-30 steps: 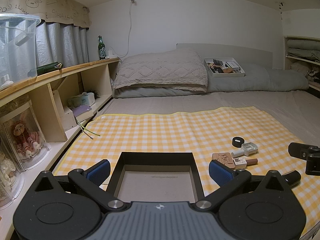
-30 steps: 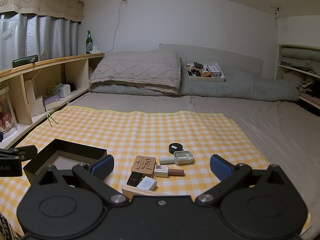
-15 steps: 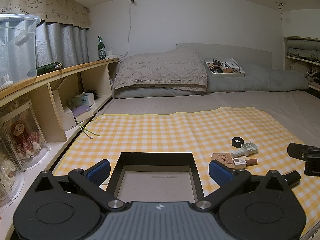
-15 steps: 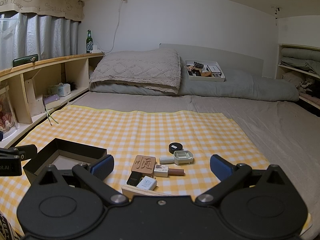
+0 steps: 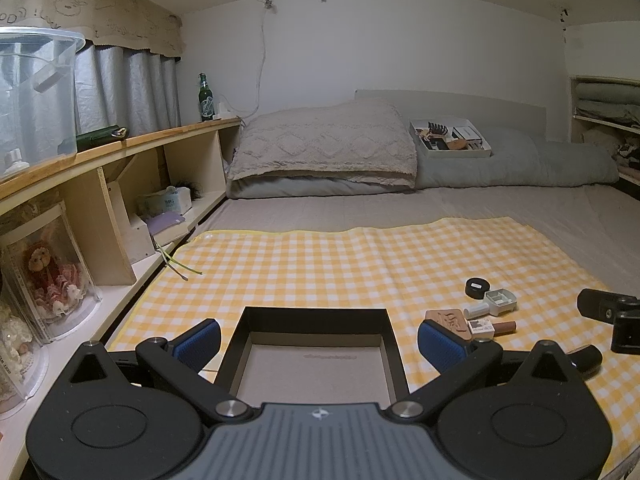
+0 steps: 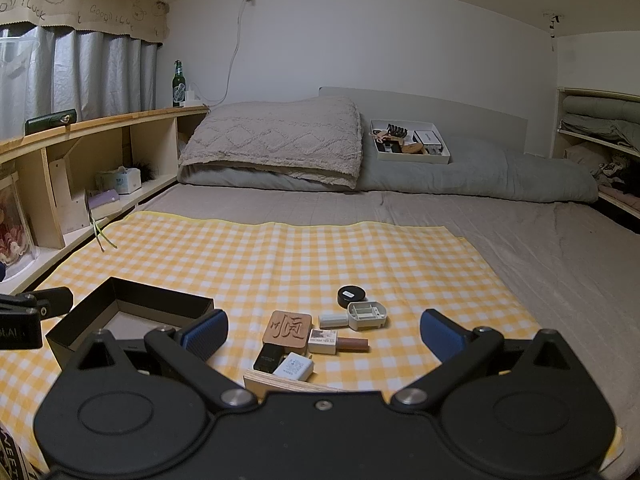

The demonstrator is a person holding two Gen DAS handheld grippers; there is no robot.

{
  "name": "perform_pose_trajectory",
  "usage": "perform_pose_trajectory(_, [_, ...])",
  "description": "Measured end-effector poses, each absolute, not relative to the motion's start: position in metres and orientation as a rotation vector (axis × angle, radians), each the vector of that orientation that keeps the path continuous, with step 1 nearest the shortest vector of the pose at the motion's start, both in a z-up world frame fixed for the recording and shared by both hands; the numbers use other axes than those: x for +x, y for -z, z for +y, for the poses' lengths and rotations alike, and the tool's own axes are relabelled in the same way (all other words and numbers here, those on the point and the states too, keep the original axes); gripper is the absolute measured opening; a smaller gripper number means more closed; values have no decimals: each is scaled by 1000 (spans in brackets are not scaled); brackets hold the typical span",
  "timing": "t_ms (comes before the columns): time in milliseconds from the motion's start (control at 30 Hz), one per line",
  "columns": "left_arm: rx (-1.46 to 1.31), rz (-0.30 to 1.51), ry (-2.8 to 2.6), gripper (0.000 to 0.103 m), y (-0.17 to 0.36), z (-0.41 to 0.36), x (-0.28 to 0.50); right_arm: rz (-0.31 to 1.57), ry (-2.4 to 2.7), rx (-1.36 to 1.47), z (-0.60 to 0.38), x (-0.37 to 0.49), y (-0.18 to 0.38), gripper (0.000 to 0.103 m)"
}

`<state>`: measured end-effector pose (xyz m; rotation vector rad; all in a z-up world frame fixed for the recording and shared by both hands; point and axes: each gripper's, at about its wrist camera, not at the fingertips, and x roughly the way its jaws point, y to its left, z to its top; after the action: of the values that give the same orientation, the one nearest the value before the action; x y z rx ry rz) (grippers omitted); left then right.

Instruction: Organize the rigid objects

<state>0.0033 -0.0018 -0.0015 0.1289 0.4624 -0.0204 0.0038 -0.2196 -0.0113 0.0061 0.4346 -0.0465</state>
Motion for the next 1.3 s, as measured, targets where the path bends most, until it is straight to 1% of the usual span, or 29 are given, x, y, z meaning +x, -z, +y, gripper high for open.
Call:
perform_pose_trajectory(233, [131, 400, 58, 103, -7, 3, -1, 413, 45, 37, -226, -2, 10, 103])
perform_pose_trajectory(433, [147, 383, 31, 103, -17, 18, 4, 419, 53, 55, -239, 7, 3, 103])
perform_pose_trajectory(567, [143, 399, 14, 103, -27, 38, 17, 413, 42, 44, -248, 16, -10, 103])
perform_pose_trajectory(767, [149, 436, -41, 103, -41, 62, 51, 471, 9, 60, -257, 43, -21, 103])
perform_pose_trajectory(900, [74, 501, -49, 102, -45, 82, 85, 520, -45, 37, -255, 66, -22, 103])
perform_pose_trajectory(933, [60, 520, -53, 100, -44, 86, 93, 536, -58, 28, -255, 72, -21, 103])
perform_pose_trajectory(1000, [49, 554, -68, 93, -40, 93, 107, 575, -91, 9, -253, 87, -17, 103])
perform_pose_trajectory(1067, [46, 599, -70, 82, -32, 98, 119, 612, -109, -8, -252, 100, -11, 103])
perform_pose_trajectory(1100, [44, 629, -65, 79, -26, 101, 126, 625, -118, -13, -252, 106, -7, 103])
perform_pose_trajectory(1167, [42, 694, -58, 65, -14, 106, 136, 656, -141, -33, -251, 118, 0, 103])
perform_pose_trajectory(1267, [36, 794, -40, 52, 5, 112, 150, 711, -183, -69, -249, 131, 16, 103])
perform_pose_trajectory(1300, [36, 821, -37, 51, 10, 114, 154, 728, -193, -83, -248, 135, 21, 103])
